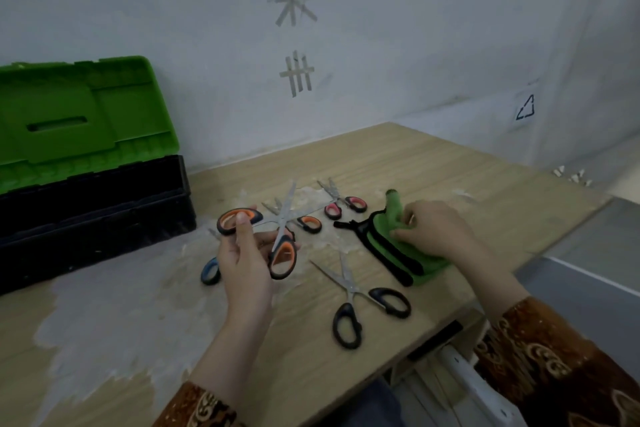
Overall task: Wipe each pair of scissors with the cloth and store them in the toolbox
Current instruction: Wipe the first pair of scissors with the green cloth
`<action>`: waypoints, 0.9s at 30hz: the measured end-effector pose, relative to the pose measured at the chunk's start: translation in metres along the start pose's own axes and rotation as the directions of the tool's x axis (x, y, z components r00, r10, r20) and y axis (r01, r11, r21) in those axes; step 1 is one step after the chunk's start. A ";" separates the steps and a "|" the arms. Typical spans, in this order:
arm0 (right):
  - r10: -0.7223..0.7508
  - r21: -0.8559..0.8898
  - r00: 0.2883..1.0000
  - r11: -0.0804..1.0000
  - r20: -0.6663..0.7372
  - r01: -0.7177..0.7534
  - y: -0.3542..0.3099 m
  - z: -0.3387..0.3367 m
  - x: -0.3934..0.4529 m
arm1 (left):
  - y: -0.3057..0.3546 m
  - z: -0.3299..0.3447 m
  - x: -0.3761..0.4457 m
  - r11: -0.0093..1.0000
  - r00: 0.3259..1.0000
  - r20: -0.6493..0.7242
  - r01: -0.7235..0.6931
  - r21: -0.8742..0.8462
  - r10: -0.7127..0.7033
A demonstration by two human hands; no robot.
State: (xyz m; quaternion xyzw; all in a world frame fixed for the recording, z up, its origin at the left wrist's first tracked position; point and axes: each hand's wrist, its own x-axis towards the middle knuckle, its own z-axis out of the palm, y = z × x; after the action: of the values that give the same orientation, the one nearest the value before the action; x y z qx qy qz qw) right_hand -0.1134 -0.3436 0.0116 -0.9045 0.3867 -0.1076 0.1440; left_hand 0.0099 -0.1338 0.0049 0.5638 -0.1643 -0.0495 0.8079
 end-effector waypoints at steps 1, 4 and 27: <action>-0.016 0.004 0.999 1.000 0.039 0.016 -0.005 0.002 -0.002 | -0.001 -0.002 0.001 1.000 1.000 0.004 -0.004 0.003 0.004; 0.048 0.108 0.998 0.993 0.047 -0.053 -0.002 0.000 0.006 | -0.002 -0.007 0.006 1.000 1.000 0.003 -0.027 0.015 0.027; -0.371 0.858 0.880 -0.300 0.297 -0.417 -0.099 -0.040 -0.012 | 0.053 -0.044 0.026 0.974 0.976 -0.166 -0.168 -0.152 0.143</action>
State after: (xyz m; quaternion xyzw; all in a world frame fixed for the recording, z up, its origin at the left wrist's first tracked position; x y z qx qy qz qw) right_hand -0.0672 -0.2766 0.0827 -0.3892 0.1056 -0.1456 0.9034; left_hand 0.0432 -0.0823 0.0462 0.4824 -0.1407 0.0443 0.8634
